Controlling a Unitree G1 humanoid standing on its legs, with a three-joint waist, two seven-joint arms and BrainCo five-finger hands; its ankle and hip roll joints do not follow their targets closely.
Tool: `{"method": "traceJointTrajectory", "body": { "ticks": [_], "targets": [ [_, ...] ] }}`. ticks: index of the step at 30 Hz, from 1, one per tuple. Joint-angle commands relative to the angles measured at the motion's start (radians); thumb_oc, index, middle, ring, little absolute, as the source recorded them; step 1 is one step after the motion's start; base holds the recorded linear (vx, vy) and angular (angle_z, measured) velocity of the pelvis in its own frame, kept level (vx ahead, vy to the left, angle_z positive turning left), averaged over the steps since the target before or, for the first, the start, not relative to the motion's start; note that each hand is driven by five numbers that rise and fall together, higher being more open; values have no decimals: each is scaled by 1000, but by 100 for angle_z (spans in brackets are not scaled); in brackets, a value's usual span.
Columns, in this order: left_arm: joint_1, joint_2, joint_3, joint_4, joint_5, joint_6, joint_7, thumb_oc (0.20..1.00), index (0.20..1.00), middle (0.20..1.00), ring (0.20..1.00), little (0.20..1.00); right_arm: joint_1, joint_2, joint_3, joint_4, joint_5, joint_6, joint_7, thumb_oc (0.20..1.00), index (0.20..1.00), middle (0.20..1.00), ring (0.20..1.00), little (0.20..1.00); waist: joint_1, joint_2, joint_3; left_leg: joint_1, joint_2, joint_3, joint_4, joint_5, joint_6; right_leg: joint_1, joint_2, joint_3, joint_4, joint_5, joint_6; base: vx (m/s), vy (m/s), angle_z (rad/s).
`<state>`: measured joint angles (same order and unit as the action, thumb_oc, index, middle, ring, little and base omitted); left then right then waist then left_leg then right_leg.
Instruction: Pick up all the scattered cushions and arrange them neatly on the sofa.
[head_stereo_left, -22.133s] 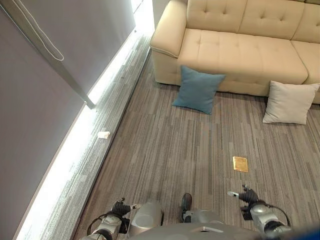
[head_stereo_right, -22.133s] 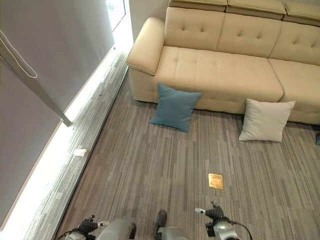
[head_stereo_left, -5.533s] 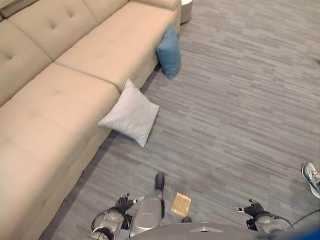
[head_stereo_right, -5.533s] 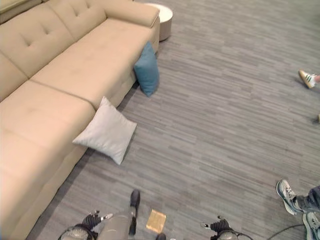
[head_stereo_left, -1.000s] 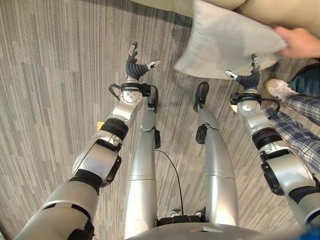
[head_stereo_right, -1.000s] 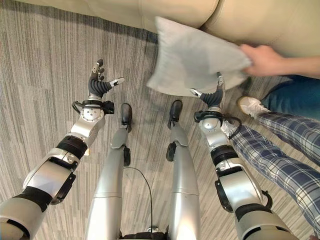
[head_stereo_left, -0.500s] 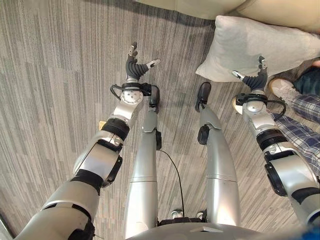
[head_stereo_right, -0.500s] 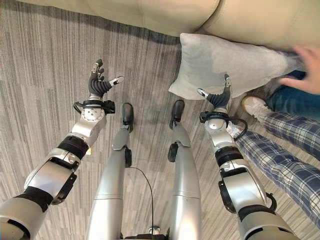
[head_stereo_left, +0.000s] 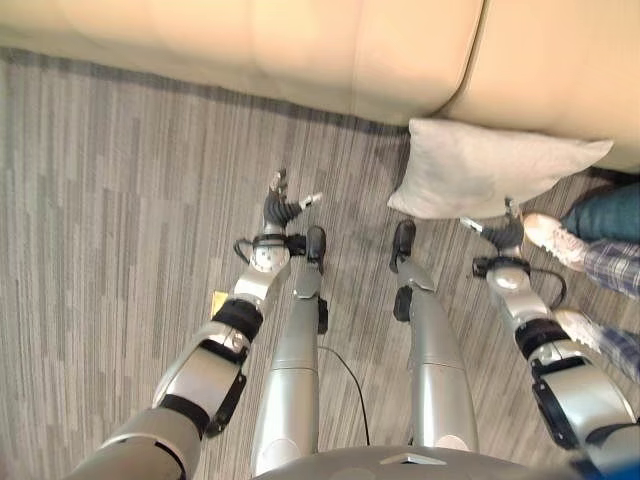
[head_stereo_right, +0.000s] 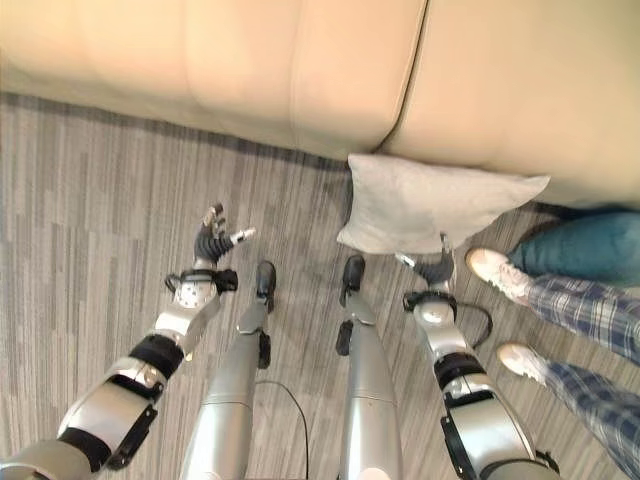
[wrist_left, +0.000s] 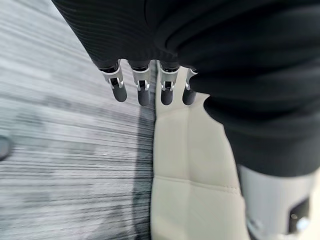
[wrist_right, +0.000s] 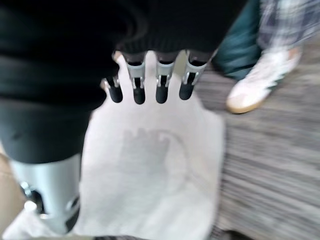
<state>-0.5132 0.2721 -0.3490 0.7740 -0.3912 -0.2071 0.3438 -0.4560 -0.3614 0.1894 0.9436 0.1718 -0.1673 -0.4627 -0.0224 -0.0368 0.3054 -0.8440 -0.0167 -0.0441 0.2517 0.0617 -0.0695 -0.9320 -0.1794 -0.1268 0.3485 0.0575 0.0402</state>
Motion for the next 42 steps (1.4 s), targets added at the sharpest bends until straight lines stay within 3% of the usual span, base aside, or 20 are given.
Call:
{"method": "traceJointTrajectory", "body": {
  "ticks": [1, 3, 4, 7, 10, 15, 21, 25, 27, 28, 32, 35, 36, 38, 40, 42],
  "targets": [
    [91, -15, 5, 84, 49, 11, -69, 1000, 1000, 1000, 1000, 1000, 98, 6, 3, 38, 7, 7, 63, 1000, 1000, 1000, 1000, 1000, -11, 17, -66, 87, -18, -46, -49, -23, 0, 114, -18, -34, -48, -3, 92, 0, 0, 0],
    [112, -17, 2, 103, 49, 17, -78, 1000, 1000, 1000, 1000, 1000, 116, 10, 1, 53, 11, 11, 74, 1000, 1000, 1000, 1000, 1000, -10, 14, -60, 126, -19, -47, -47, -32, 2, 153, -18, -37, -54, -4, 91, 28, 6, 4],
    [181, -25, 17, 186, 65, 37, -110, 1000, 1000, 1000, 1000, 1000, 175, 24, 0, 112, 11, 30, 116, 1000, 1000, 1000, 1000, 1000, -9, 0, -47, 257, -21, -42, -51, -59, 5, 301, -15, -43, -95, -6, 90, 83, 10, 10],
    [248, -27, 32, 258, 93, 52, -137, 1000, 1000, 1000, 1000, 1000, 228, 34, 1, 164, -7, 50, 149, 1000, 1000, 1000, 1000, 1000, -5, -10, -42, 386, -21, -32, -73, -76, 12, 445, -6, -45, -151, -5, 93, 139, 8, -9],
    [337, -26, 69, 363, 174, 77, -184, 1000, 1000, 1000, 1000, 1000, 291, 43, -2, 223, -51, 67, 202, 1000, 1000, 1000, 1000, 1000, 0, -16, -74, 535, -19, -25, -114, -93, 25, 615, 9, -45, -220, -5, 98, 203, 34, -11],
    [429, -18, 125, 440, 251, 96, -217, 1000, 1000, 1000, 1000, 1000, 360, 47, -20, 264, -95, 77, 247, 1000, 1000, 1000, 1000, 1000, 17, -17, -136, 701, -16, -19, -193, -103, 48, 757, 40, -30, -267, -11, 107, 148, 65, -10],
    [456, -12, 154, 481, 287, 104, -222, 1000, 1000, 1000, 1000, 1000, 364, 51, -11, 290, -116, 87, 268, 1000, 1000, 1000, 1000, 1000, 40, -5, -139, 773, 1, -23, -226, -96, 71, 773, 42, -4, -173, -38, 124, 20, -17, -28],
    [451, -6, 161, 478, 274, 101, -219, 1000, 1000, 1000, 1000, 1000, 368, 59, -14, 280, -112, 88, 276, 1000, 1000, 1000, 1000, 1000, 47, -16, -152, 778, 34, -34, -228, -94, 45, 830, 31, 35, -193, -51, 120, 2, -236, -10],
    [453, -7, 164, 477, 269, 100, -218, 1000, 1000, 1000, 1000, 1000, 374, 62, -10, 278, -112, 87, 280, 1000, 1000, 1000, 1000, 1000, 49, -24, -161, 775, 51, -35, -221, -91, 25, 856, 36, 23, -233, -63, 115, 9, -387, 10],
    [451, -12, 163, 473, 256, 98, -221, 1000, 1000, 1000, 1000, 1000, 381, 57, -4, 272, -109, 80, 281, 1000, 1000, 1000, 1000, 1000, 40, -26, -165, 763, 97, -43, -204, -74, -13, 881, 72, 10, -262, -90, 92, 2, -527, 28],
    [449, -25, 155, 459, 242, 102, -227, 1000, 1000, 1000, 1000, 1000, 395, 38, -12, 267, -94, 78, 278, 1000, 1000, 1000, 1000, 1000, 20, -22, -149, 709, 126, -42, -96, -65, -35, 913, 103, -17, -289, -113, 49, -44, -313, 45],
    [451, -39, 152, 450, 232, 103, -232, 1000, 1000, 1000, 1000, 1000, 399, 28, -18, 263, -76, 76, 275, 1000, 1000, 1000, 1000, 1000, 10, -24, -137, 671, 80, -8, -6, -81, -16, 917, 108, -17, -292, -112, 26, -46, -152, 23],
    [453, -42, 154, 453, 228, 103, -237, 1000, 1000, 1000, 1000, 1000, 397, 28, -16, 268, -77, 75, 277, 1000, 1000, 1000, 1000, 1000, 13, -27, -140, 668, 44, -20, -13, -102, -5, 915, 112, -9, -295, -109, 26, 55, -90, 6],
    [458, -46, 157, 458, 233, 106, -246, 1000, 1000, 1000, 1000, 1000, 406, 33, -7, 278, -86, 80, 278, 1000, 1000, 1000, 1000, 1000, 11, -25, -168, 676, -20, 25, -86, -103, 30, 910, 130, -7, -310, -106, 27, 121, -38, -27],
    [458, -45, 158, 457, 234, 108, -247, 1000, 1000, 1000, 1000, 1000, 403, 34, -6, 277, -83, 81, 276, 1000, 1000, 1000, 1000, 1000, 15, -27, -170, 654, -37, 24, -89, -95, 31, 906, 134, -3, -308, -108, 28, 96, 17, -15],
    [471, -39, 176, 471, 229, 111, -244, 1000, 1000, 1000, 1000, 1000, 400, 46, 10, 280, -97, 85, 278, 1000, 1000, 1000, 1000, 1000, 39, -35, -177, 658, -61, -22, -119, -86, 36, 908, 156, 18, -297, -120, 30, 166, 36, 6]
  ]
}}
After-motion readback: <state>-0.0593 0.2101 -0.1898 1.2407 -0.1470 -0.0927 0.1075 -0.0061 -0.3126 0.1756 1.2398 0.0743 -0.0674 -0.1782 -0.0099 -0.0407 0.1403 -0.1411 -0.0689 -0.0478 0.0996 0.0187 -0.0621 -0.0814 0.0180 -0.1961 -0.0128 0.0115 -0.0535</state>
